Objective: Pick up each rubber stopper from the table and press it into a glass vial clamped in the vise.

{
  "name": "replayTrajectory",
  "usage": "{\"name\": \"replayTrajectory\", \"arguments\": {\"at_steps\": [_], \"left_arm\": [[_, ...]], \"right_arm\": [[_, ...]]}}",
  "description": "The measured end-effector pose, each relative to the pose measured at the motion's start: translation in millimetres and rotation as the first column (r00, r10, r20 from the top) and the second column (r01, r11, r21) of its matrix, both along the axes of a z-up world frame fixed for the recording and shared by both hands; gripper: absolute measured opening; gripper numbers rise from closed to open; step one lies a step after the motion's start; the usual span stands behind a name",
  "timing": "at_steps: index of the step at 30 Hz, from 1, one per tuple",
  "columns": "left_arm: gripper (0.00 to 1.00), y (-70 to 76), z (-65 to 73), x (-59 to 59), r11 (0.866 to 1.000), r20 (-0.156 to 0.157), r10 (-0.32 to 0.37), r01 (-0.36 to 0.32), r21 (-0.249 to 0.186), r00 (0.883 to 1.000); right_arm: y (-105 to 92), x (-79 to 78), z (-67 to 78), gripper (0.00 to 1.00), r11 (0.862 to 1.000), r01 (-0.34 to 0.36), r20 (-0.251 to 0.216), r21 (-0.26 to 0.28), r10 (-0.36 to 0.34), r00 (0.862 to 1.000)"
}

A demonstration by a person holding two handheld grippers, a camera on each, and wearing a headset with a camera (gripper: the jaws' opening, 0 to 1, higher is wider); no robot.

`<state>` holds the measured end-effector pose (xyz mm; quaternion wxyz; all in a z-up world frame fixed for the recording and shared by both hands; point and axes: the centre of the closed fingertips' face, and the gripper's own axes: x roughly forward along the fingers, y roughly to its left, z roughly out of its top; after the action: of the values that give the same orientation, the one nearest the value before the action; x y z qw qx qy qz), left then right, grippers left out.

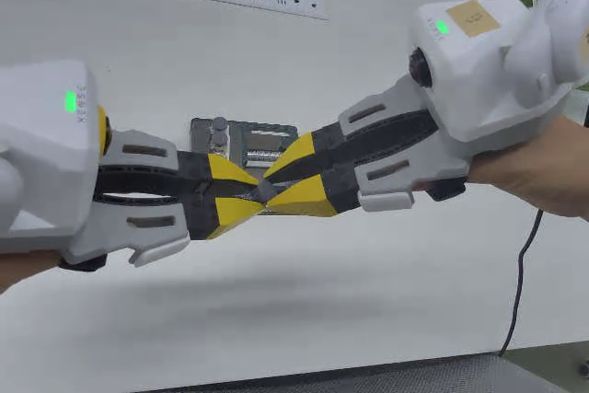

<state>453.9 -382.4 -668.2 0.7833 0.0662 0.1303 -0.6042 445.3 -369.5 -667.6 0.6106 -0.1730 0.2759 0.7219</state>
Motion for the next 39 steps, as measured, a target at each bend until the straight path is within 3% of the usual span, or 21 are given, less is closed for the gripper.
{"name": "replayTrajectory", "arguments": {"at_steps": [14, 22, 39], "left_arm": [[0.03, -1.1, -1.4, 0.4, 1.0, 0.003, -0.005, 0.005, 0.005, 1.0], [0.03, -0.3, -2.2, 1.7, 1.0, 0.002, -0.001, 0.001, 0.0, 1.0], [0.05, 1.4, -9.1, -0.9, 1.0, 0.031, 0.002, -0.002, 0.005, 1.0]], "right_arm": [[-0.9, 1.2, -1.1, 0.07, 1.0, -0.004, 0.018, -0.003, 0.004, 1.0], [-1.7, 3.7, -2.2, 0.06, 1.0, 0.011, 0.014, -0.009, -0.011, 1.0], [0.9, 2.3, -11.0, 0.06, 0.999, 0.021, -0.018, -0.033, -0.022, 1.0]]}}
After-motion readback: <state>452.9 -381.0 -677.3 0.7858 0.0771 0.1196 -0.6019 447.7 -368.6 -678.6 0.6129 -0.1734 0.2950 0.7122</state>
